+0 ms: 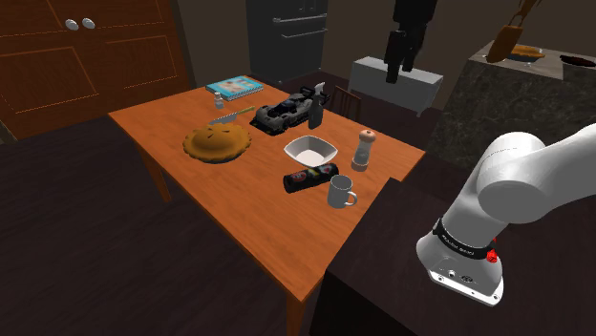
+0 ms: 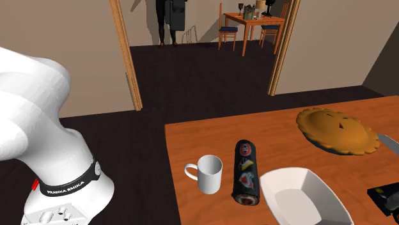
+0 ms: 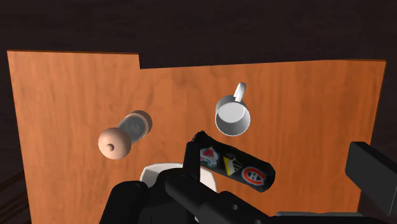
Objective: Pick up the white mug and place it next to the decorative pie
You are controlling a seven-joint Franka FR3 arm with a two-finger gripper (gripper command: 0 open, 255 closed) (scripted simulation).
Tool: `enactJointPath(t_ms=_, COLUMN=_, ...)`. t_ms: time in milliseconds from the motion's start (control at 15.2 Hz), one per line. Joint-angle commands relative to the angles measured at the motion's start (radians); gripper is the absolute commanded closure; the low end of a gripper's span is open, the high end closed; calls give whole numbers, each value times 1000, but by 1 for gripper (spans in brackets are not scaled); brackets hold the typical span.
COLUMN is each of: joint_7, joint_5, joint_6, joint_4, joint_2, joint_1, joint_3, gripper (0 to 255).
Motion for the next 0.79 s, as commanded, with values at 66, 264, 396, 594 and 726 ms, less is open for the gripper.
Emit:
enactJointPath(t_ms=66, joint_7=2, joint_5=-1, joint_6=34, joint_4=-37, joint_2=-4, joint_1=-2, joint_3=-4, gripper=0)
enactJointPath(t_ms=264, joint_7=8, joint_5=-3, joint_6=138, joint_4=-140, joint_2=-8, joint_1=-8, joint_3=-15, gripper=0)
enactJointPath(t_ms=396, joint_7=11, joint_5=-5, joint_6=209, joint_4=-203, joint_2=-3, joint_1=-13, joint_3=-23, gripper=0)
enactJointPath(t_ms=594, joint_7=16, joint_5=-9, joint_6=321, joint_4=-290, joint_2=17, joint_1=-20, joint_3=-35, gripper=0)
enactJointPath(t_ms=726, joint_7=20, joint_5=-11, joint_6=399, joint_4=-342, joint_2=40, joint_1=-24, joint_3=-43, gripper=0)
